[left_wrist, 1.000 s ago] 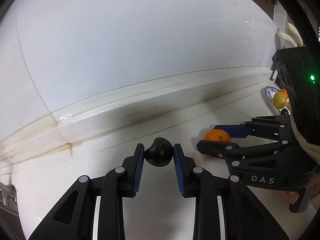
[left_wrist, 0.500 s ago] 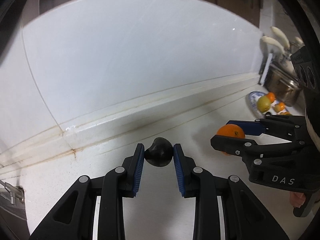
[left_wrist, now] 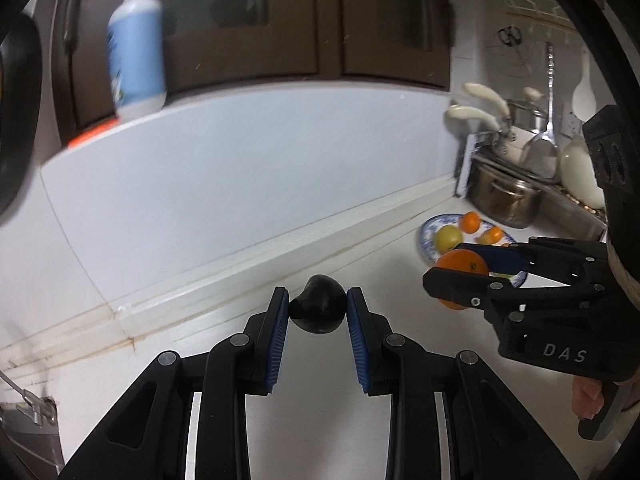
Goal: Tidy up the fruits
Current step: 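Carry the plum in the left tool while the right tool carries the orange to the plate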
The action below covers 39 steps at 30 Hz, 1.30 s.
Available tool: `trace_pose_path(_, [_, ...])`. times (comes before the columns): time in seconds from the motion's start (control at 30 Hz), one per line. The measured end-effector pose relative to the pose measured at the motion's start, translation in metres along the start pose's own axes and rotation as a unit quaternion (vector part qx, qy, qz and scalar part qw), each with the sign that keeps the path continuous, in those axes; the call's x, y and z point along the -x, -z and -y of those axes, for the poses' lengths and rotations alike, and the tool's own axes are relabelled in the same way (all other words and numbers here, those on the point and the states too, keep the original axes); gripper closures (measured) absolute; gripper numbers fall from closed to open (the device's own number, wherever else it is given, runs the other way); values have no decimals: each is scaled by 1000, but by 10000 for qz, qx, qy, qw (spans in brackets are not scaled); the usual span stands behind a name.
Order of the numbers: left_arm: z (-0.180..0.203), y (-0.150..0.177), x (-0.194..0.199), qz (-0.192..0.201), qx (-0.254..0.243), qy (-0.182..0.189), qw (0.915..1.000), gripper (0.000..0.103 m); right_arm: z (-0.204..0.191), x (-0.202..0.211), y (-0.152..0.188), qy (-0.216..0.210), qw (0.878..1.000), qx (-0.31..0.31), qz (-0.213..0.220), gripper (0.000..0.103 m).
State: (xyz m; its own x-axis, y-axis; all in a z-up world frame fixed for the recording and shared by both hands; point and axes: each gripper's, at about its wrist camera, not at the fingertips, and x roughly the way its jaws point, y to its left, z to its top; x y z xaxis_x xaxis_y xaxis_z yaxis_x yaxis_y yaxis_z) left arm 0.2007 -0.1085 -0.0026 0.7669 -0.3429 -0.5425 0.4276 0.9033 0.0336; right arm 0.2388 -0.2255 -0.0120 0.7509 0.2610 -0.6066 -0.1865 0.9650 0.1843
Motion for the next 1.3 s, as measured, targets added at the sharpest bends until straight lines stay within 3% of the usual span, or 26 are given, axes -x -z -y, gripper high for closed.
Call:
trace_pose_path(0.6, [98,-42,19,439,-380,653,9962,74,59,111,5,718,9938,-324,780,62])
trace_pose_path(0.93, [146,-62,0,499,-512,914,9932,74,108,136,4,1061,9891,-481,903,62])
trace_pose_path(1.3, [185,-77,-39,264,-545,1160,9914,74,158,134,2,1282,9853,-659,921,62])
